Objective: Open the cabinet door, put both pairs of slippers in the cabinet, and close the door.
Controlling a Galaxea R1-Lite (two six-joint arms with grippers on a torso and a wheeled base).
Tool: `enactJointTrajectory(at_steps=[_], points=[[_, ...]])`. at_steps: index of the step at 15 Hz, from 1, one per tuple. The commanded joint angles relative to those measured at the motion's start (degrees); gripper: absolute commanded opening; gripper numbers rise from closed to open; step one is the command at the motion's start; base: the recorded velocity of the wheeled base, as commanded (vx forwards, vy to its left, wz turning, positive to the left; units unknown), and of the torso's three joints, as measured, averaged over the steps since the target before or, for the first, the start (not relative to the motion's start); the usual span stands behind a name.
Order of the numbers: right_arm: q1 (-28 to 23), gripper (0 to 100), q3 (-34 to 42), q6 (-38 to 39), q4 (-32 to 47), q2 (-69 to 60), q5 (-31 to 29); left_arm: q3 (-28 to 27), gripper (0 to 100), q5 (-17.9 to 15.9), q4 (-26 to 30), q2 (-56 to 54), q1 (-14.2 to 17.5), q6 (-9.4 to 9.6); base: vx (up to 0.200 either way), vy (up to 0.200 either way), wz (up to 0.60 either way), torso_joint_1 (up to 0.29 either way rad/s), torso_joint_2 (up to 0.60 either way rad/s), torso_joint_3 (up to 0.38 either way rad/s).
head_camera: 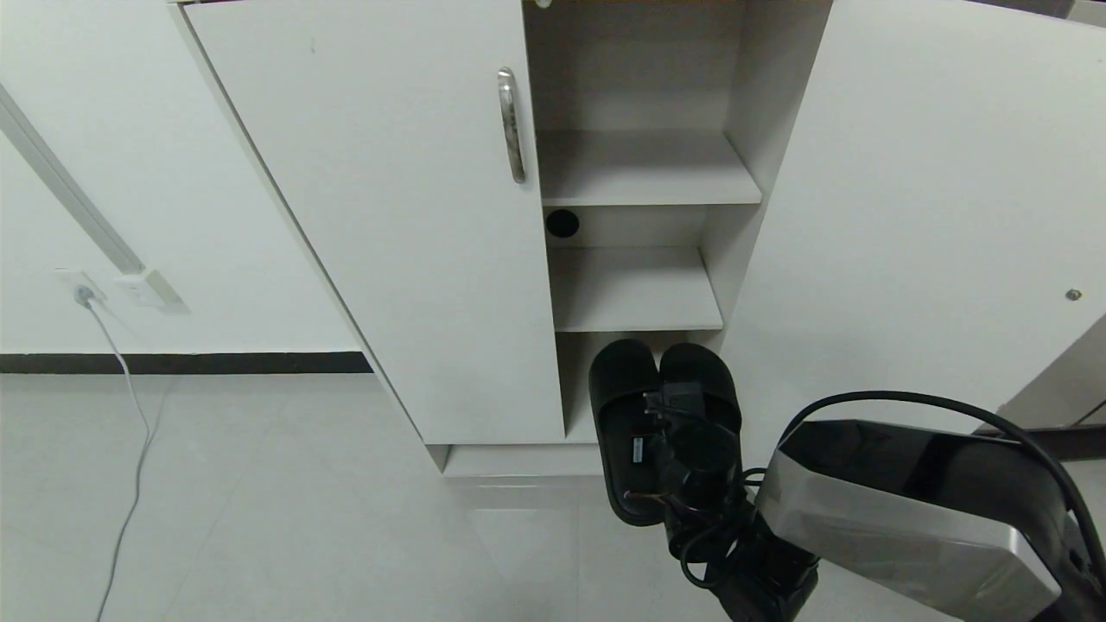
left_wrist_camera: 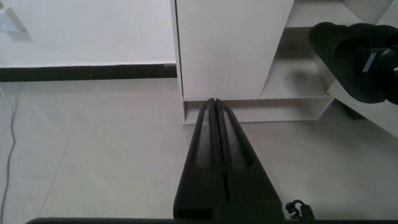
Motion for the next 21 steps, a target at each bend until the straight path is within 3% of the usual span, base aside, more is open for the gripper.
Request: enactJointTrajectory(at_steps=[1, 14, 21], points=[[0.0, 0, 0.0, -0.2, 0.0, -1.2, 0.0, 0.0, 0, 0.0, 0.0, 0.1, 0.0, 0.09, 0.0, 0.0, 0.0, 0.0, 0.0, 0.0], [0.0, 0, 0.0, -0.3, 0.5, -0.7, 0.0, -0.1, 0, -0.1, 0.0, 0.1, 0.0, 0.0, 0.2, 0.0, 0.0, 0.001, 0.0, 0.002], [-0.8, 0, -2.3, -0.9, 2.7, 1.8, 0.6, 0.0, 0, 0.2, 0.0, 0.1, 0.0, -0.09, 0.0, 0.0, 0.0, 0.0, 0.0, 0.0]])
